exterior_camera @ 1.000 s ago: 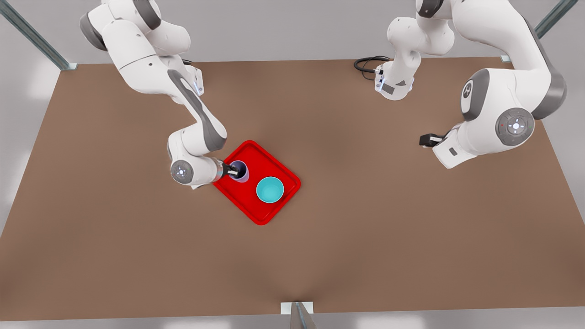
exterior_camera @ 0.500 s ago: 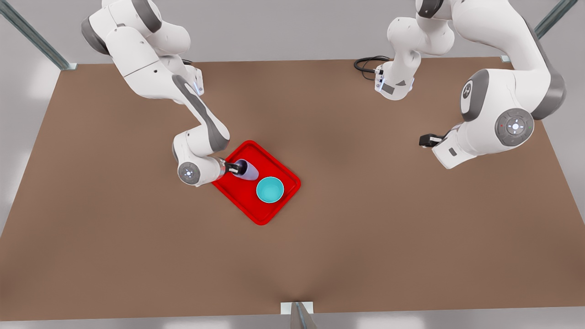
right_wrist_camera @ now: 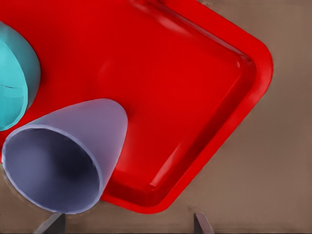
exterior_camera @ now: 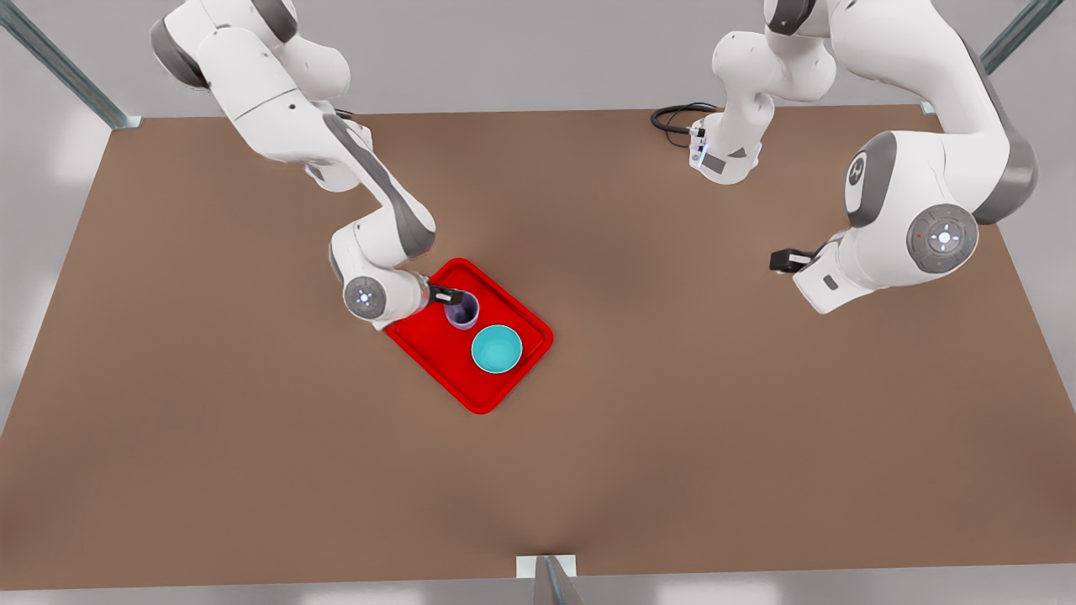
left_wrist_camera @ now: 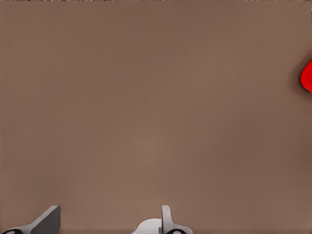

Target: Place the bowl on the tray with the left arm and the cup on the tray with the right arm

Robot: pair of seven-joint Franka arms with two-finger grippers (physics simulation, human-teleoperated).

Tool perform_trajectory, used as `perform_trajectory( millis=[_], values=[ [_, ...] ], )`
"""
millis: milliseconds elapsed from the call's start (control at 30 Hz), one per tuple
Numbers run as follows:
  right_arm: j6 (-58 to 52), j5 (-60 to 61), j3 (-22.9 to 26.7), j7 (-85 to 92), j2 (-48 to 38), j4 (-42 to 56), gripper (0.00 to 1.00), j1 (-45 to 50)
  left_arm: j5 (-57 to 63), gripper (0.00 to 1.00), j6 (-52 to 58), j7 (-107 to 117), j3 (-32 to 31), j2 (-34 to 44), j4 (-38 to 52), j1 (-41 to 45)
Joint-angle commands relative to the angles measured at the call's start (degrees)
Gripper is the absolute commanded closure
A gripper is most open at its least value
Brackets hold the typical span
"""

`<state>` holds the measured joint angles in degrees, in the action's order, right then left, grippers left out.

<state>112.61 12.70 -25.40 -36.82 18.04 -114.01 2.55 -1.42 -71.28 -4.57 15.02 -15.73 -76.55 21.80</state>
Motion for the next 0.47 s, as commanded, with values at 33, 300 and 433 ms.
perform_trajectory(
  millis=[33,300,433],
  values=[
    [-2.39,-1.71,4.21,0.52,-5.64,0.98,0.0,0.09,0.02,0.0,0.0,0.0,0.09,0.0,0.0,0.0],
    [-32.8,-12.88,28.91,33.31,-5.73,32.72,0.0,-0.44,-1.74,0.0,0.7,1.05,0.0,-1.93,4.13,0.7],
    [-30.25,-12.61,28.39,33.66,-8.63,28.23,0.0,-2.02,-1.74,0.0,1.05,1.05,-0.08,-1.85,4.13,0.7]
  ],
)
